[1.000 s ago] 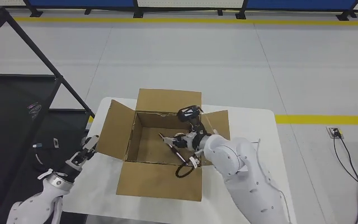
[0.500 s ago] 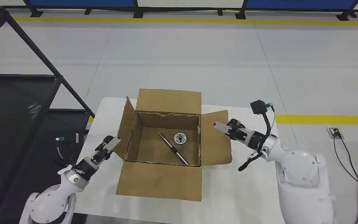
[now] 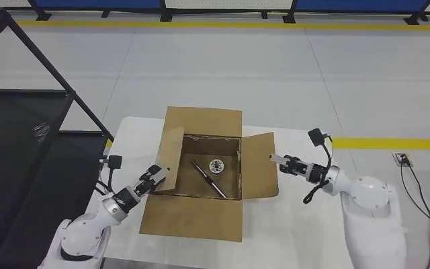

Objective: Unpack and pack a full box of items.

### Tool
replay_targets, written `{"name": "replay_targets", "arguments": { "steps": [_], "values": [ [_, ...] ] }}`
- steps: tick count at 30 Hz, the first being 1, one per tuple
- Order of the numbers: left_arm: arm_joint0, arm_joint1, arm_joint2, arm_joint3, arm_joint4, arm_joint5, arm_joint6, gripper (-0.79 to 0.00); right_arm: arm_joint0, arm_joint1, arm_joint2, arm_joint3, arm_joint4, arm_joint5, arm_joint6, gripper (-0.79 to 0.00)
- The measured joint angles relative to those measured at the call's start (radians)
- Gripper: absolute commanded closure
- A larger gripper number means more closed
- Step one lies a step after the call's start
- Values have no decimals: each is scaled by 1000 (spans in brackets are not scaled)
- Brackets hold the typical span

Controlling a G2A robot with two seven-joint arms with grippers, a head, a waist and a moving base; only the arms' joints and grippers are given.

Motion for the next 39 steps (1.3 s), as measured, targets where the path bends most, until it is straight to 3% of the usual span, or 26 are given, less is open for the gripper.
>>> {"name": "replay_targets", "arguments": {
  "steps": [7,13,19,28,39],
  "values": [
    [-20,1,36,29,13,6,6,-785,110,13,-55,177,212,-105,163,-785],
    [-27,3,50,43,23,15,17,-785,162,14,-132,241,295,-169,166,-785],
    [-37,4,62,57,26,28,31,-785,185,5,-244,250,293,-226,90,-785],
    [-51,5,79,81,43,50,53,-785,209,-12,-411,252,169,-253,-84,-785],
    [-62,9,91,99,44,62,57,-785,209,-18,-535,208,-111,-183,-325,-785]
  ]
}}
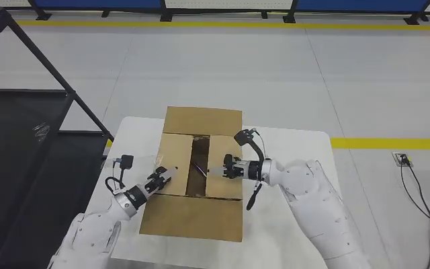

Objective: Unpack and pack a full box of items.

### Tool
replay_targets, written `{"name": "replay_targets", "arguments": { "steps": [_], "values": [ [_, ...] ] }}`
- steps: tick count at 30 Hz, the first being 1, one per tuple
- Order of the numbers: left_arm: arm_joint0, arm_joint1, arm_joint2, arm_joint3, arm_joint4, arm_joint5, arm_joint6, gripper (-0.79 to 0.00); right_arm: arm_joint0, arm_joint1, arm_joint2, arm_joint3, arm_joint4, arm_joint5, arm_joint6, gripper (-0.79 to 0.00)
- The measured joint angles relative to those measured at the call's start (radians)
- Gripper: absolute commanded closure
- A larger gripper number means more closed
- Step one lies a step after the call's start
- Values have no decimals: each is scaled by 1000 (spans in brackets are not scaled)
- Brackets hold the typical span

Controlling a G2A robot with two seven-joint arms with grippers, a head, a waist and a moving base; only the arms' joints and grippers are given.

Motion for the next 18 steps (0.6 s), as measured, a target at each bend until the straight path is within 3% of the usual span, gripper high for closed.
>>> {"name": "replay_targets", "arguments": {
  "steps": [12,18],
  "values": [
    [2,4,10,-2,4,5,5,-785,14,3,-58,-15,-84,42,-22,-785],
    [31,10,-32,-47,-19,-10,18,-785,21,9,-48,-26,-64,31,-27,-785]
  ]
}}
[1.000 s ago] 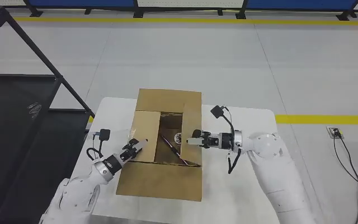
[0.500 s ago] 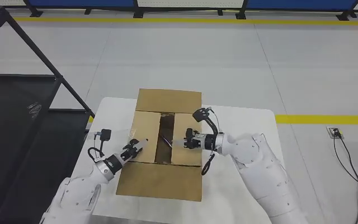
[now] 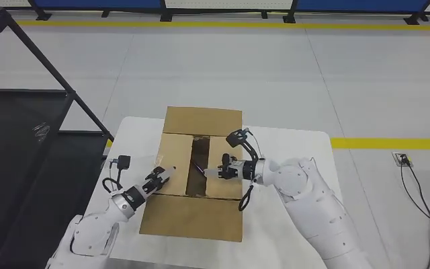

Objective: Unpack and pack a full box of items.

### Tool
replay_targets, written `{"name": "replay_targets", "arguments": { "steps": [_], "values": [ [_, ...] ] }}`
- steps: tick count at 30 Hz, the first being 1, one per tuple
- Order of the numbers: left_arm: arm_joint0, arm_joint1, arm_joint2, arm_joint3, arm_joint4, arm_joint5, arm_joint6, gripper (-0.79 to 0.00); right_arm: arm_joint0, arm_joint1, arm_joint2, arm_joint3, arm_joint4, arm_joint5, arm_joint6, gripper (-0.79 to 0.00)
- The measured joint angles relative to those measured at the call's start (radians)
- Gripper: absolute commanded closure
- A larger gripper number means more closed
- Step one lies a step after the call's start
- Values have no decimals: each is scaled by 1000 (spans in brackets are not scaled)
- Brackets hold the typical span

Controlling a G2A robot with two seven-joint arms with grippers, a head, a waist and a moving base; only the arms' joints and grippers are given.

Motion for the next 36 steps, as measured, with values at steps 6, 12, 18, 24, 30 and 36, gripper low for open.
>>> {"name": "replay_targets", "arguments": {
  "steps": [6,12,18,24,30,36],
  "values": [
    [56,13,-104,-62,-49,-13,-2,-785,-9,9,27,-36,26,14,-25,-785],
    [138,30,-239,-88,-119,-30,-58,-785,-15,14,40,-53,26,34,-24,-785],
    [221,48,-344,-70,-208,-53,-202,-785,-15,14,40,-52,26,33,-24,-785],
    [242,65,-349,-37,-257,-62,-426,-785,-38,17,79,-23,75,18,-134,-785],
    [238,76,-307,-21,-255,-93,-553,-785,-37,12,106,34,73,77,-349,-785],
    [233,86,-269,-3,-247,-117,-628,-785,27,2,94,155,62,94,-463,-785]
  ]
}}
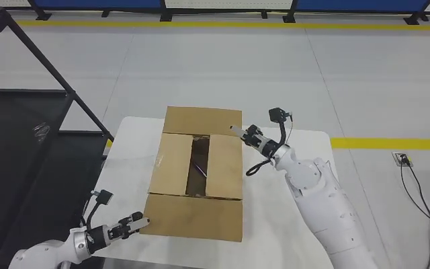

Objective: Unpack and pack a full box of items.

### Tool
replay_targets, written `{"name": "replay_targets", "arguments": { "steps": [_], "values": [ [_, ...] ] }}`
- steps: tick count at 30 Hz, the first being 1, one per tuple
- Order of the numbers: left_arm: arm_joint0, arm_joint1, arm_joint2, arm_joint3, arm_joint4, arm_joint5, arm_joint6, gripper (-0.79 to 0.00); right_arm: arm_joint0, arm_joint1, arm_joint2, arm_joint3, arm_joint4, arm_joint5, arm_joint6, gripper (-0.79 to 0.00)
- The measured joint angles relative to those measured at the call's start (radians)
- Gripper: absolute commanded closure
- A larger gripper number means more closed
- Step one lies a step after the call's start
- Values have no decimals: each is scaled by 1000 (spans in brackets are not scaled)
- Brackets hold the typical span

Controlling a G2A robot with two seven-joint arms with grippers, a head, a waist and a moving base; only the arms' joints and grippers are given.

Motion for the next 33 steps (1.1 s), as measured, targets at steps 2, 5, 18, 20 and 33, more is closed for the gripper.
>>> {"name": "replay_targets", "arguments": {
  "steps": [2,5,18,20,33],
  "values": [
    [-1,3,8,5,-6,-8,-19,-785,34,-7,-15,61,4,7,-28,-785],
    [0,7,18,7,-39,-14,-45,-785,86,-21,-47,153,-22,32,-84,-785],
    [-3,19,36,6,-170,4,-52,-785,267,-109,-166,529,80,-41,-169,-785],
    [-3,20,41,3,-176,4,-42,-785,291,-121,-170,580,112,-68,-149,-785],
    [-1,23,48,-32,-171,28,123,-785,362,-139,-72,788,462,-368,148,-785]
  ]
}}
